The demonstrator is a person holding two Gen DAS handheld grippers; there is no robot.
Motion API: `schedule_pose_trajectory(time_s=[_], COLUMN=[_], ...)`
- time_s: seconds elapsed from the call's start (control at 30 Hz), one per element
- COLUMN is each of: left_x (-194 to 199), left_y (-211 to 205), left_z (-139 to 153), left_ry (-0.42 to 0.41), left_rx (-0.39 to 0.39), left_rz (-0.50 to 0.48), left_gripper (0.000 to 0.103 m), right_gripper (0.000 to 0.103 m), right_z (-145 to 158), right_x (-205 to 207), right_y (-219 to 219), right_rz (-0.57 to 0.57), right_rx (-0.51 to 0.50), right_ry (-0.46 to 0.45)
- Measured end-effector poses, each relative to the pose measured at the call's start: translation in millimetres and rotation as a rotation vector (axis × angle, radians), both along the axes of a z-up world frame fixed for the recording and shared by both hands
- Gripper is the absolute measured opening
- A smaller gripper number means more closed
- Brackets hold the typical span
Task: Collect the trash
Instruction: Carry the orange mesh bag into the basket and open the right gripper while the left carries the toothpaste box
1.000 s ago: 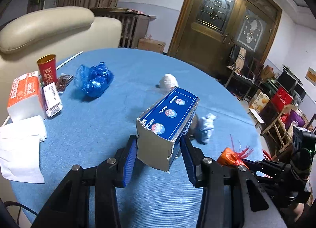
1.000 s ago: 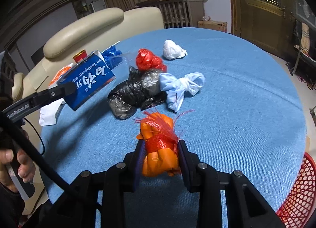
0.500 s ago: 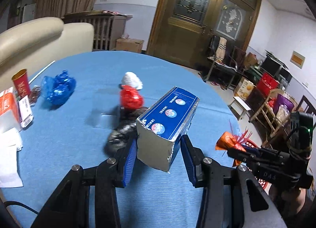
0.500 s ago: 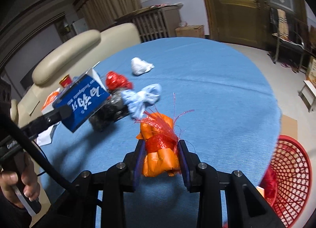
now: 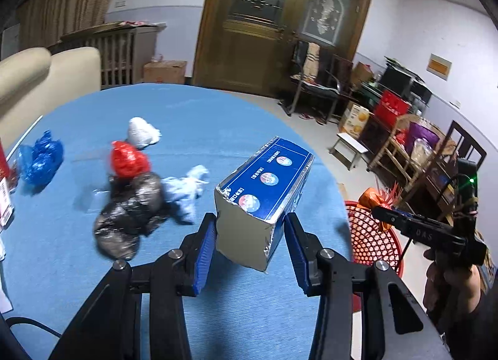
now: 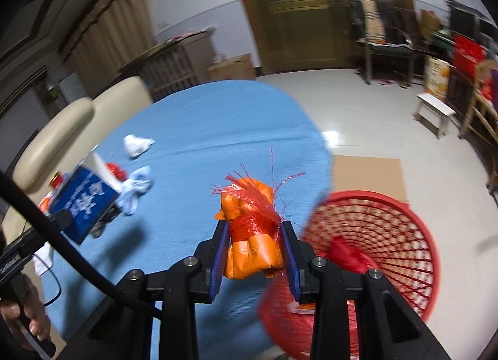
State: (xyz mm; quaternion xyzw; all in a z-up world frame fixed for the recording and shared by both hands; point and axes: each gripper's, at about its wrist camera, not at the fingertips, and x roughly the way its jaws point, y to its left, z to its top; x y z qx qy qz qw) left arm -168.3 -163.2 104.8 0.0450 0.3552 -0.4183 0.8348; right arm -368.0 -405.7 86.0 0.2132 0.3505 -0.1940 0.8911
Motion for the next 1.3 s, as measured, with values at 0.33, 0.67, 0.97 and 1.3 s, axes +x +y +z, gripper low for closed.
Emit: schedule_pose_trajectory(time_s=[0.33, 0.67, 0.97, 1.3], left_x=[-19, -39, -42, -52], left_y=[-36, -68, -81, -101], left_z=[4, 8, 3, -1], left_ry=[-0.005, -0.012, -0.006, 0.003], left_rx=[0.004, 0.018, 0.032, 0.041], left_rz=[-0.081, -0.166, -0.197, -0.244], left_gripper=[0.046, 0.046, 0.046, 0.046], right_gripper=[0.035, 0.035, 0.059, 0.059], right_z=[-11, -29, -43, -30], right_x=[-41, -55, -69, -82], right_y=[-51, -66, -71, -86], right_rz=[-0.158, -0.22, -0.259, -0.317], right_rx=[-0.001, 0.033, 0.075, 0.076], right_ry=[0.038, 0.079, 0.109, 0.043])
